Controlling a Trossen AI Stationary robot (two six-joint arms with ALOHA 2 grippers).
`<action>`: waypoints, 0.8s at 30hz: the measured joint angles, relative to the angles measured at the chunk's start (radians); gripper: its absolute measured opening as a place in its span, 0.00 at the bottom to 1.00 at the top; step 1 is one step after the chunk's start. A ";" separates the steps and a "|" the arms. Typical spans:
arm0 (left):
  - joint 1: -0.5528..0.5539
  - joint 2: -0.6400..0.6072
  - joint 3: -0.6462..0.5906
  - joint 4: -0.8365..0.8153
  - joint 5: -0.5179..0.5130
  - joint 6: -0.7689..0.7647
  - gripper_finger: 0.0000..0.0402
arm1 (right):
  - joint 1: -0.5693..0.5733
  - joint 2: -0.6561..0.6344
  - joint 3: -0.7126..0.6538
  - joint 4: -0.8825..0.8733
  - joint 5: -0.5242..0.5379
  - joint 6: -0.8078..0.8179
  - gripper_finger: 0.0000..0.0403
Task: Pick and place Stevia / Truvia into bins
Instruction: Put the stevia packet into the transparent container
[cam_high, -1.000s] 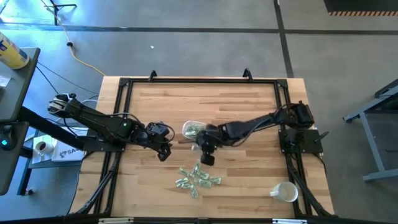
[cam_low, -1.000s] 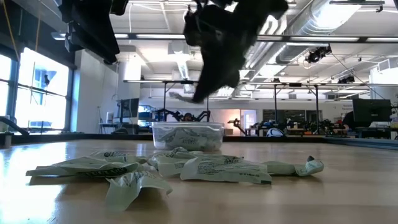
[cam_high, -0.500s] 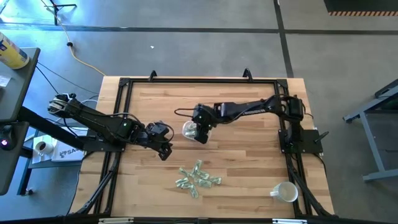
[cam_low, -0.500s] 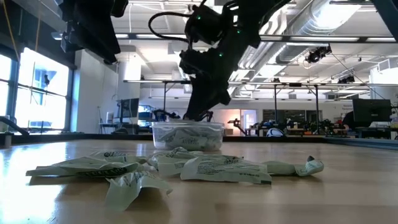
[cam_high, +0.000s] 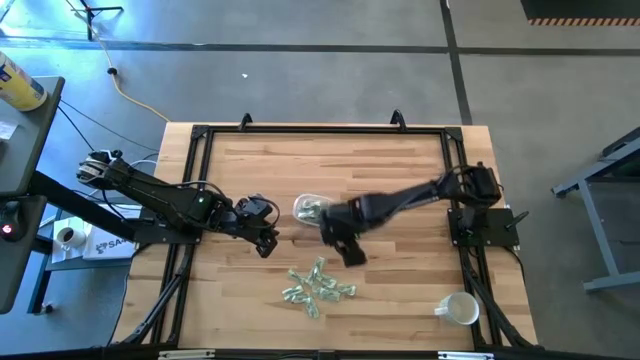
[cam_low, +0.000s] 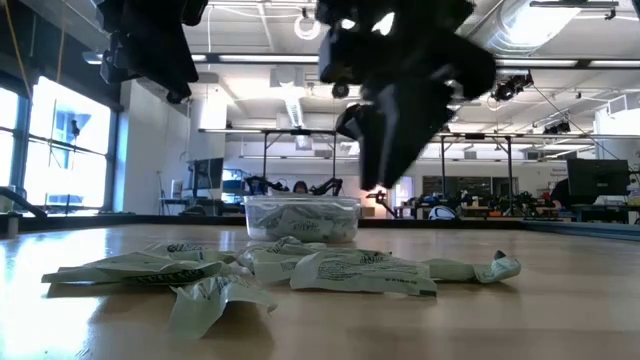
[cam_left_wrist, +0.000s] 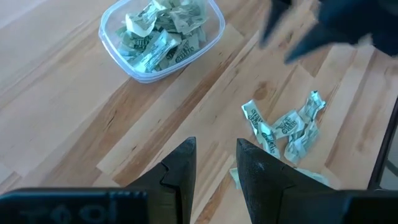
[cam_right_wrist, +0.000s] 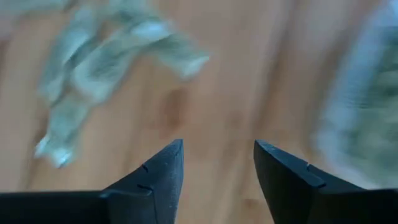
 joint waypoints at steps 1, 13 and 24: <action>0.000 0.000 0.000 0.001 0.000 0.001 0.37 | 0.031 -0.001 -0.012 0.003 0.000 -0.008 0.47; 0.000 0.000 0.000 -0.002 0.070 0.113 0.37 | 0.244 -0.003 -0.105 0.161 0.060 0.329 0.47; 0.000 0.000 0.000 -0.002 0.095 0.160 0.37 | 0.306 0.009 -0.178 0.291 0.147 0.600 0.47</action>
